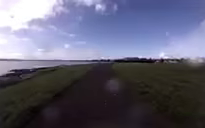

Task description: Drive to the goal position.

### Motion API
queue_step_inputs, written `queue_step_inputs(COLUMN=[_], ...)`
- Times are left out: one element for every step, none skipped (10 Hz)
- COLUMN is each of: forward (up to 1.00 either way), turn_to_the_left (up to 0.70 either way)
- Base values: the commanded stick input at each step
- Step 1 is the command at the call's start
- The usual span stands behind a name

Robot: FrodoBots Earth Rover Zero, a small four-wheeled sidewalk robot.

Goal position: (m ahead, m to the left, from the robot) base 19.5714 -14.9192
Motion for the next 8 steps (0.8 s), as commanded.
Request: queue_step_inputs(forward=[0.70,0.70,0.70,0.70,0.70,0.70,0.70,0.70], turn_to_the_left=[0.00,0.00,0.00,0.00,0.00,0.00,0.00,0.00])
